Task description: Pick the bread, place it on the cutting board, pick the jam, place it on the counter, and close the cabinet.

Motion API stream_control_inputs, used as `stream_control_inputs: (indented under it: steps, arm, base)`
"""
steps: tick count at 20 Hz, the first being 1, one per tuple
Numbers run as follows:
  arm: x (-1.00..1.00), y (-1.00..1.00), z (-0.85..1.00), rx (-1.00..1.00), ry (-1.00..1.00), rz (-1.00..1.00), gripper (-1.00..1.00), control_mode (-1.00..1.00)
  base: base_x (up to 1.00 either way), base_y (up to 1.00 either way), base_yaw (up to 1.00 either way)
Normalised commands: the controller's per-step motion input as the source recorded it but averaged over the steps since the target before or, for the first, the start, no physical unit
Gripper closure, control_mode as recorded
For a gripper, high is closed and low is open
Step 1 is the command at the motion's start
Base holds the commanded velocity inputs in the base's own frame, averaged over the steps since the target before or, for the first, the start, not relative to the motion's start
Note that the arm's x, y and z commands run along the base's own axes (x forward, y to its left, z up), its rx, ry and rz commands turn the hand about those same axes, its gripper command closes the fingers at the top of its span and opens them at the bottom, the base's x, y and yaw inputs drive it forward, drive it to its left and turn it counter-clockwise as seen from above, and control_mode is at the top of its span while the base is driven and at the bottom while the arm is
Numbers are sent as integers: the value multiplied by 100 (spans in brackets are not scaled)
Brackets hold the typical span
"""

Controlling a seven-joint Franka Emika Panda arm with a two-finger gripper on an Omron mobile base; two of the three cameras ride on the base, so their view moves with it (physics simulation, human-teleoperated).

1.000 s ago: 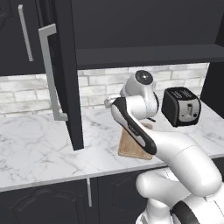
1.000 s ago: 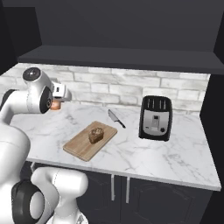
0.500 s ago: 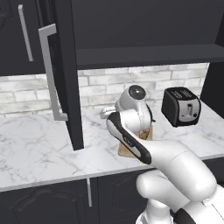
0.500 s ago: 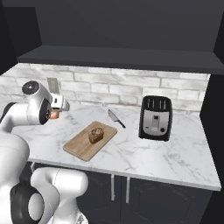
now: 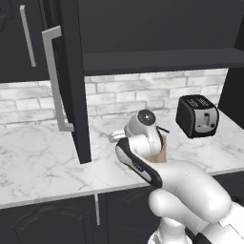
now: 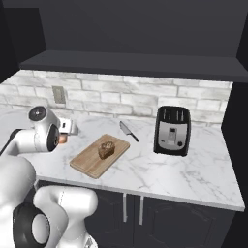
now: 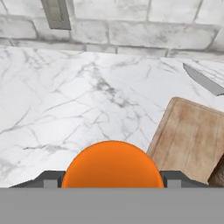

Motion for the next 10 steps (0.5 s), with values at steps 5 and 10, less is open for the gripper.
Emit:
stream_control_inputs:
  steps: [5,10]
  arm:
    - [0,1,-56,0,-2,0,100,-100]
    - [0,2,-56,0,-3,0,100,-100]
  base:
    - [0,0,0]
    - [0,0,0]
